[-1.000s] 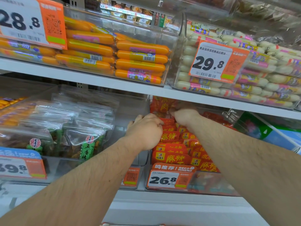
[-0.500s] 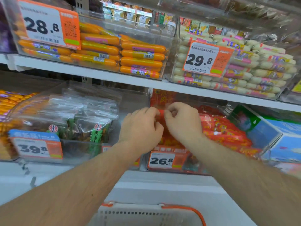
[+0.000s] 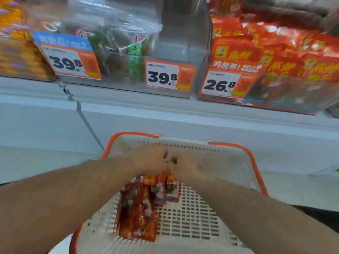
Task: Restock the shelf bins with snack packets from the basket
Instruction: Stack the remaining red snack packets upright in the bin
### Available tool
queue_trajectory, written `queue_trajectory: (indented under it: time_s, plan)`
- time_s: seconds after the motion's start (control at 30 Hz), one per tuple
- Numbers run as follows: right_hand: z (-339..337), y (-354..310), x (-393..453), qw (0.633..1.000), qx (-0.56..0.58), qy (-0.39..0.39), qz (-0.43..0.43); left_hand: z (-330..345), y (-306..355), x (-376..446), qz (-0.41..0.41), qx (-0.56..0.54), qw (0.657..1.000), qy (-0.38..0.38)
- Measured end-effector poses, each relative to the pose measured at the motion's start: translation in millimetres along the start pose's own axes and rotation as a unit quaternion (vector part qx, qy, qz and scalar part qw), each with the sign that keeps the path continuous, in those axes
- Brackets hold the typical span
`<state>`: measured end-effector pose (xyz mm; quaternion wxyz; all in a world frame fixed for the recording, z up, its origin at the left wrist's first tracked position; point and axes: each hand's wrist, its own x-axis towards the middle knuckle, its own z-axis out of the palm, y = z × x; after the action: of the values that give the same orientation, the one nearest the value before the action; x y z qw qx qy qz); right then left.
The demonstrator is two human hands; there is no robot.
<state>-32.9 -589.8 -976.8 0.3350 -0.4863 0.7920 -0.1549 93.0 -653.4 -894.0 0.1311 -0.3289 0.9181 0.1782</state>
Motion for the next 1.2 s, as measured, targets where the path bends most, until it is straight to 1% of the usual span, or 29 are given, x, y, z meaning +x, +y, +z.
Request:
queue_trajectory:
  time_s: [0.07,0.13,0.17,0.23,0.3,0.37,0.43,0.53,0.6,0.67,0.77,0.8,0.87,0.93,1.03,1.1,1.13,1.2]
  plan:
    - [37.6,16.1,9.9,0.996,0.015,-0.059,0.067,16.9,-11.1,3.0,-0.007,-0.002,1.000,-0.003]
    - [72.8,31.6,18.3,0.987,0.005,-0.106,0.123,30.5,-22.6,8.3,-0.031,-0.006,0.998,-0.053]
    - [88.2,39.0,21.9,0.980,0.023,-0.119,0.155,34.5,-26.9,11.2,-0.045,-0.015,0.996,-0.075]
    - [110.3,48.1,26.3,0.962,0.099,-0.133,0.216,37.2,-31.5,16.8,-0.064,-0.039,0.992,-0.105]
    - [124.9,49.6,29.0,0.946,0.148,-0.148,0.247,37.2,-33.8,22.6,-0.072,-0.061,0.988,-0.122]
    - [135.9,51.0,30.8,0.934,0.189,-0.137,0.271,37.6,-36.2,27.2,-0.079,-0.077,0.986,-0.128]
    - [142.0,55.9,32.5,0.936,0.191,-0.107,0.275,38.1,-38.9,29.5,-0.085,-0.088,0.984,-0.130]
    - [123.3,59.8,28.5,0.955,0.092,-0.055,0.278,37.6,-38.9,30.7,-0.099,-0.109,0.978,-0.145]
    - [95.9,61.2,20.9,0.962,-0.007,-0.017,0.274,33.3,-33.4,31.8,-0.095,-0.109,0.976,-0.163]
    - [63.5,64.6,11.3,0.966,-0.046,0.022,0.254,26.7,-23.8,35.1,-0.084,-0.099,0.977,-0.169]
    - [12.3,68.4,-4.1,0.979,-0.018,0.070,0.188,6.3,-1.8,40.4,-0.055,-0.065,0.984,-0.156]
    - [-3.7,68.4,-8.7,0.984,-0.013,0.075,0.160,-1.7,6.0,42.0,-0.038,-0.044,0.987,-0.147]
    - [-39.4,61.2,-18.3,0.993,-0.037,0.069,0.090,-20.2,23.3,43.7,-0.008,-0.007,0.993,-0.118]
    - [-74.7,44.4,-30.2,0.996,-0.058,0.069,0.030,-41.1,39.2,42.2,0.018,0.008,0.995,-0.094]
    - [-121.1,19.2,-47.6,0.997,-0.033,0.067,0.011,-77.4,54.7,39.6,0.039,0.014,0.998,-0.037]
    - [-142.7,10.1,-57.2,0.998,0.009,0.065,0.011,-101.5,55.1,36.1,0.051,-0.011,0.999,0.000]
    - [-153.6,6.2,-63.1,0.997,0.032,0.072,0.007,-113.9,54.4,34.6,0.057,-0.056,0.997,0.001]
    - [-172.7,-3.5,-73.6,0.994,0.062,0.093,0.003,-138.4,54.9,28.5,0.072,-0.177,0.981,-0.035]
